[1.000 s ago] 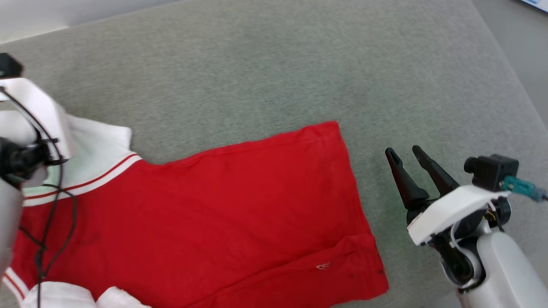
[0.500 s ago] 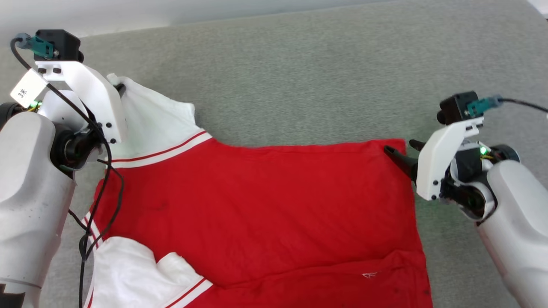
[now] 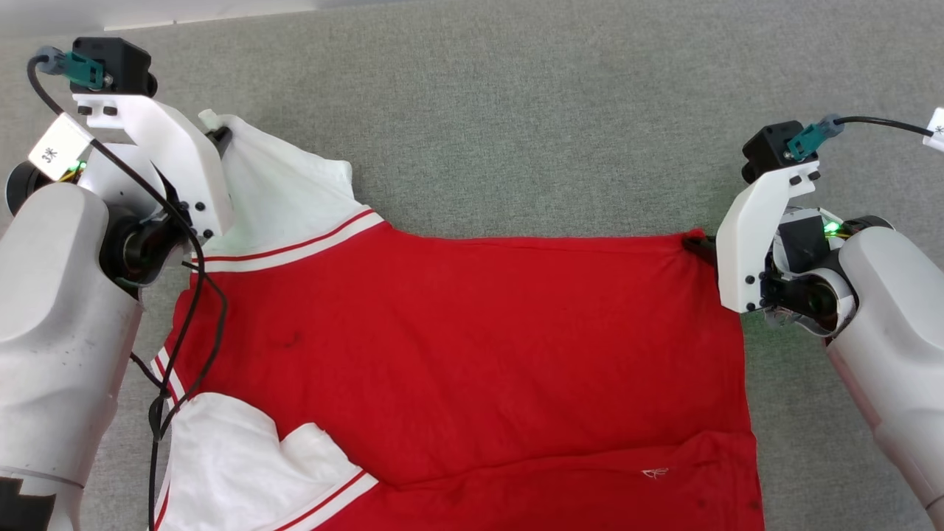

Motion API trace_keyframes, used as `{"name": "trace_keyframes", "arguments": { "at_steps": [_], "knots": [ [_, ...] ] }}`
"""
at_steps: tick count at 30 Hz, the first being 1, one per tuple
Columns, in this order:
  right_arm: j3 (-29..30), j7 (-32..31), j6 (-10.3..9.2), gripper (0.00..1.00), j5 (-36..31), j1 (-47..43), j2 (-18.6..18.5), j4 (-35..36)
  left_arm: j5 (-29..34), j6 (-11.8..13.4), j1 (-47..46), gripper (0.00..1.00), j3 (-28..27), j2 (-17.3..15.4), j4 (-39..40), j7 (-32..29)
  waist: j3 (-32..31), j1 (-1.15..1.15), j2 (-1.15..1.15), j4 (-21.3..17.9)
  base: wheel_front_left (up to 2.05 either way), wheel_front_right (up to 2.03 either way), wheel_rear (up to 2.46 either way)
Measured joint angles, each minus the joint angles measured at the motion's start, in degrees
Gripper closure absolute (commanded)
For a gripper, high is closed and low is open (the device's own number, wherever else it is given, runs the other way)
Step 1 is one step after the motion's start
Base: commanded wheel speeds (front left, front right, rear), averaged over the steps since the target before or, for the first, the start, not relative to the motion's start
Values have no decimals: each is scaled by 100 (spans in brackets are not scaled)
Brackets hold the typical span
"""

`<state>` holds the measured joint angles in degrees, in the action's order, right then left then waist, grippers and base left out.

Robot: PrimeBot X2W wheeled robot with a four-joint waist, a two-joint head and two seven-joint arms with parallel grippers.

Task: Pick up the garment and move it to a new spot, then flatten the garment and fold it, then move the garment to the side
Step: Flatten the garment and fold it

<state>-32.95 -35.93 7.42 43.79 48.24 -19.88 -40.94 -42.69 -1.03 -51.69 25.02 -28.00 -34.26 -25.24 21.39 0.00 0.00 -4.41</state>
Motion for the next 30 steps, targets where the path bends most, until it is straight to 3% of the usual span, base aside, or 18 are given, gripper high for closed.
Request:
{"name": "trace_keyframes", "arguments": {
  "at_steps": [9, 16, 21, 30],
  "knots": [
    [-3, 791, 9, 100, 120, 133, -156, 40, -99, -46, 136, 100, -147, -26, 7, 442, -322, 0, 0, -24, 0, 0, 0],
    [11, 1310, 9, 100, 98, -234, -293, 285, -333, 43, 867, 100, -411, -199, 386, 800, -678, 0, 0, -41, 0, 0, 0],
    [97, 1635, 9, 100, 37, -914, -315, 570, -566, 279, 1934, 100, -669, -332, 951, 1106, -987, 0, 0, -54, 0, 0, 0],
    [486, 1958, 9, 100, -68, -2456, -210, 1035, -1081, 982, 4429, 100, -1159, -336, 2160, 1544, -1581, -1, 0, -34, 0, 0, 0]
  ]
}}
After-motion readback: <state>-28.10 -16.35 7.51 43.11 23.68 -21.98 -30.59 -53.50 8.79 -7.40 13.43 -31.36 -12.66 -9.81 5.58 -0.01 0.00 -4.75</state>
